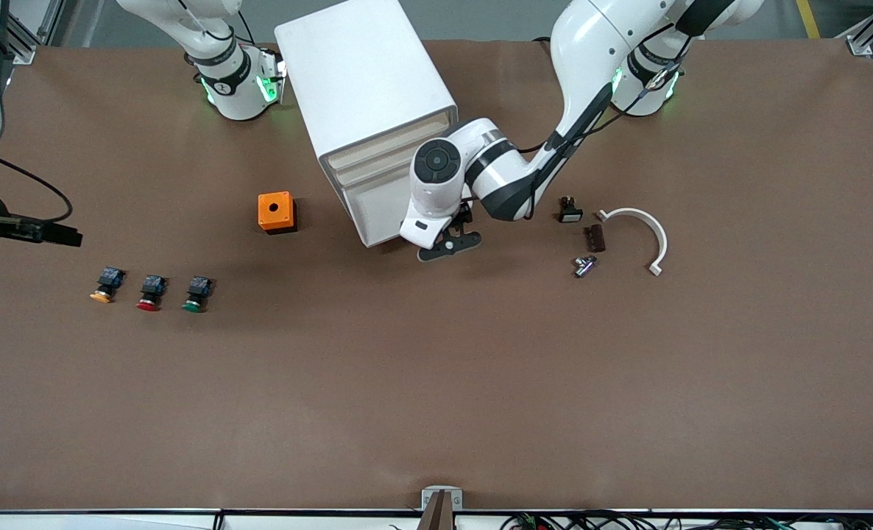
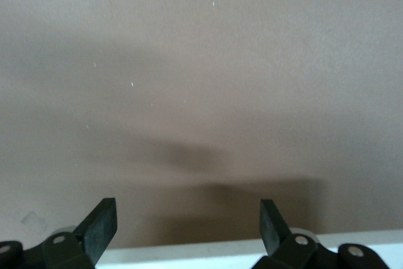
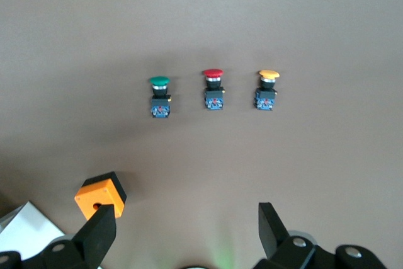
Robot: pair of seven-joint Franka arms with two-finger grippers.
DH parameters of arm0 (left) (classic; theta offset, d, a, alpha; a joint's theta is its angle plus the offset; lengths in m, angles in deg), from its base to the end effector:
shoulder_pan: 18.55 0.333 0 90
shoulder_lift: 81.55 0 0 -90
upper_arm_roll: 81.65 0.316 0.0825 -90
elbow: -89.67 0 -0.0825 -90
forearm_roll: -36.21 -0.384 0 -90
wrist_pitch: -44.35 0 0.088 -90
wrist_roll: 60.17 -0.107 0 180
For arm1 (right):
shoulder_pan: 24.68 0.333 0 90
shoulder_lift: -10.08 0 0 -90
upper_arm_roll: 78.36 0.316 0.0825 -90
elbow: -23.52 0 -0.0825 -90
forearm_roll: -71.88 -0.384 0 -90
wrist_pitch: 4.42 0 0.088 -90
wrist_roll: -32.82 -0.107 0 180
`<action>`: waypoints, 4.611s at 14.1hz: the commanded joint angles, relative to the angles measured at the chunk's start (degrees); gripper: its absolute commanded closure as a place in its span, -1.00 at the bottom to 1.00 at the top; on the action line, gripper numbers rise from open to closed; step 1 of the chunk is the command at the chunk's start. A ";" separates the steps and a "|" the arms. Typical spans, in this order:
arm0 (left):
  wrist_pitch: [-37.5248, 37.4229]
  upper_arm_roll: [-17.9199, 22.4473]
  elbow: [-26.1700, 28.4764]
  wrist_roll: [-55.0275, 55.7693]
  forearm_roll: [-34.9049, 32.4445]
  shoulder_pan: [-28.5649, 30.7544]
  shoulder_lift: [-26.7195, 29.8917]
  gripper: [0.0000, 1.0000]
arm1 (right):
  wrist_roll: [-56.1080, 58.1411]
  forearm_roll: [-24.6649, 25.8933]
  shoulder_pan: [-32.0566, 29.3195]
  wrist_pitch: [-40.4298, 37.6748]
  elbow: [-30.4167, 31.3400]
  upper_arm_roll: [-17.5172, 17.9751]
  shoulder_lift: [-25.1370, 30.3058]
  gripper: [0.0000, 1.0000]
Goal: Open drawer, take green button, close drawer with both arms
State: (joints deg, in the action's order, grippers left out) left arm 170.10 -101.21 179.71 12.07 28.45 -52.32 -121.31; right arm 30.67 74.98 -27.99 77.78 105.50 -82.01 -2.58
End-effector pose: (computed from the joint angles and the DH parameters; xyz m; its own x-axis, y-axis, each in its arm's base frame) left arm 0.4464 -0.5349 0.2492 0.9436 0.3116 -0.1118 0.3142 -0.9493 0.0065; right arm 0.5972 -0.0753 0.5515 0.9634 -0.1642 -0.2120 -0.1513 -0.9856 0.0758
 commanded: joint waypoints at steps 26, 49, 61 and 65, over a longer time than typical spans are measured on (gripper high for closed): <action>2.65 -1.45 -0.21 3.61 25.24 -4.55 -2.69 -1.00 | 1.17 -3.89 -0.92 -0.38 12.51 1.10 22.76 -1.00; -11.83 2.60 -4.96 1.94 17.95 8.44 15.32 -1.00 | 6.71 -2.48 -2.41 3.23 18.49 1.53 27.34 -1.00; -41.36 2.42 -4.35 -32.82 16.36 24.96 28.15 -1.00 | 2.50 -3.18 0.14 2.96 18.57 1.62 27.25 -1.00; -44.54 2.42 -0.06 -45.32 15.93 32.08 34.04 -1.00 | 2.41 -3.18 0.23 3.14 18.49 1.27 27.16 -1.00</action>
State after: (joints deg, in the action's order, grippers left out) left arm 125.69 -98.33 174.80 -27.93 45.53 -23.17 -92.06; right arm 34.10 71.88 -27.81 80.74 122.99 -80.33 23.25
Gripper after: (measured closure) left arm 0.000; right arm 0.000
